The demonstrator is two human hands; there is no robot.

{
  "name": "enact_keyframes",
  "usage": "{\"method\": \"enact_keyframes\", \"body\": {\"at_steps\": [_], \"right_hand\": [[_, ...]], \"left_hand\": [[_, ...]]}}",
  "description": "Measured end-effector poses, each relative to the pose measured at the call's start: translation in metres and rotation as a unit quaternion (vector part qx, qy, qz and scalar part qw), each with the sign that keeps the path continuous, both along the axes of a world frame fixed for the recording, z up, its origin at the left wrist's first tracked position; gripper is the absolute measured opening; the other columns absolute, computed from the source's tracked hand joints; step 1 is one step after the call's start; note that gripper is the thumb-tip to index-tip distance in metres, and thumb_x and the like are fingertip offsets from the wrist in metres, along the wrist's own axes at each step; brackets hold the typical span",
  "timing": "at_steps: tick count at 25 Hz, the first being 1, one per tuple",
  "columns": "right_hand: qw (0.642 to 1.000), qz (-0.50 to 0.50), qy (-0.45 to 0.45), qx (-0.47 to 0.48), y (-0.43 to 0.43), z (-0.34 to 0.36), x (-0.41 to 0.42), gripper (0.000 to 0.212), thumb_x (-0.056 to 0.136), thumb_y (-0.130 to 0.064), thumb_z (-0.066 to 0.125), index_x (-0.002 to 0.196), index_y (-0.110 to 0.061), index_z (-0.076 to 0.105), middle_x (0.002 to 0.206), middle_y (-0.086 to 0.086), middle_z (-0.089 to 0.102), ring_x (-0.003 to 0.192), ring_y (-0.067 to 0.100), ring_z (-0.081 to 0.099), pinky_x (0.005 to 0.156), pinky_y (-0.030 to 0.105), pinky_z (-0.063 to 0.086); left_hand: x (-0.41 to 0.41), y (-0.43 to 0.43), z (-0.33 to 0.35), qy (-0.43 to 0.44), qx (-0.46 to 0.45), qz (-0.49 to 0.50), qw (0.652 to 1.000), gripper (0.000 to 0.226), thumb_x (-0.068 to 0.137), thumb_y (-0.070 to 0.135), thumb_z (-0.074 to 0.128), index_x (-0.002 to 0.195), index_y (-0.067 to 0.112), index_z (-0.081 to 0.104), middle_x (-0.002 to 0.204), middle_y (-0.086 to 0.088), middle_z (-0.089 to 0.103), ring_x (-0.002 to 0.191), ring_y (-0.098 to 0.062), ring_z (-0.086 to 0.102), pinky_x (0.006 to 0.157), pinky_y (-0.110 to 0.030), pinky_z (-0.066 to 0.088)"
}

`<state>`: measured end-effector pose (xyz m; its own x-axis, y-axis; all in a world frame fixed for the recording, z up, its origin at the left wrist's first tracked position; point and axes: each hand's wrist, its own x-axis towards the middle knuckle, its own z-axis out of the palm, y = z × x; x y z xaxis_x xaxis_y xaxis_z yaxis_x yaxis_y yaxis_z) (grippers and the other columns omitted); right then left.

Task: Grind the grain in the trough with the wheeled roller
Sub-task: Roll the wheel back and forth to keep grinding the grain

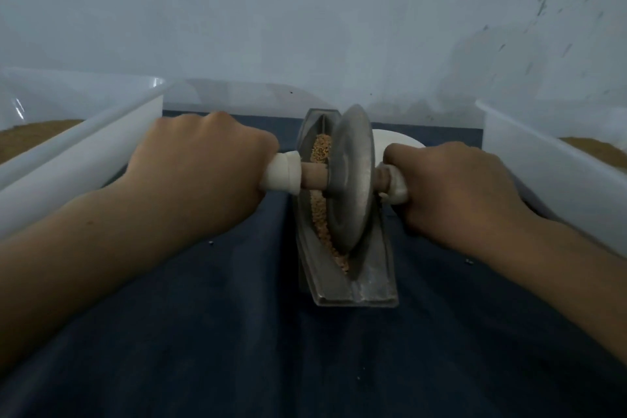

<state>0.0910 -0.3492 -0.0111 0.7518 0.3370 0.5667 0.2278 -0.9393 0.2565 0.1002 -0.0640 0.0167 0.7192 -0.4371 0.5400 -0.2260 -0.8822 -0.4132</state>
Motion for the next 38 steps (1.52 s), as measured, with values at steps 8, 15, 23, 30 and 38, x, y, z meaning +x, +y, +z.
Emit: {"method": "enact_keyframes", "body": {"at_steps": [8,15,23,30,38], "right_hand": [[0.996,-0.070,0.049,0.029,0.019,0.013,0.078,0.018,0.082,-0.019,0.064,0.083,-0.028,0.048,0.069,-0.003,0.044,0.067,0.025,0.050,0.049,0.027,0.024],[0.993,-0.012,0.096,0.065,-0.011,0.005,-0.017,0.021,0.065,-0.046,0.056,0.077,-0.039,0.041,0.055,-0.010,0.043,0.049,0.018,0.044,0.044,0.028,0.035],[0.993,-0.102,0.017,0.049,0.002,0.000,0.061,0.012,0.086,-0.026,0.066,0.089,-0.027,0.054,0.068,-0.004,0.051,0.060,0.022,0.048,0.046,0.026,0.025],[0.999,-0.029,-0.027,-0.020,-0.015,0.000,0.019,0.035,0.065,-0.030,0.069,0.072,-0.035,0.035,0.054,-0.011,0.034,0.045,0.015,0.034,0.046,0.020,0.016],[0.990,-0.118,0.045,0.060,0.002,0.002,0.061,0.012,0.084,-0.028,0.064,0.079,-0.031,0.052,0.064,-0.006,0.049,0.057,0.017,0.045,0.048,0.025,0.027]], "left_hand": [[0.070,-0.033,-0.001,0.065,-0.060,0.063,0.994,0.010,0.090,0.026,0.057,0.098,0.027,0.064,0.078,-0.002,0.048,0.069,-0.026,0.050,0.059,-0.035,0.037],[0.004,0.006,0.003,-0.041,0.016,-0.062,0.997,0.021,0.066,0.037,0.069,0.068,0.028,0.050,0.054,0.002,0.035,0.041,-0.030,0.048,0.048,-0.025,0.026],[0.071,-0.026,0.001,0.065,-0.053,0.068,0.994,0.006,0.087,0.028,0.058,0.089,0.029,0.063,0.069,0.000,0.044,0.053,-0.019,0.034,0.055,-0.032,0.035],[0.025,-0.005,-0.012,0.021,-0.050,0.011,0.998,0.015,0.078,0.032,0.063,0.071,0.031,0.050,0.057,0.008,0.032,0.046,-0.016,0.025,0.048,-0.023,0.023],[0.067,-0.029,-0.005,0.021,-0.049,0.061,0.997,0.004,0.087,0.026,0.060,0.088,0.028,0.063,0.066,0.001,0.040,0.060,-0.026,0.047,0.054,-0.032,0.034]]}}
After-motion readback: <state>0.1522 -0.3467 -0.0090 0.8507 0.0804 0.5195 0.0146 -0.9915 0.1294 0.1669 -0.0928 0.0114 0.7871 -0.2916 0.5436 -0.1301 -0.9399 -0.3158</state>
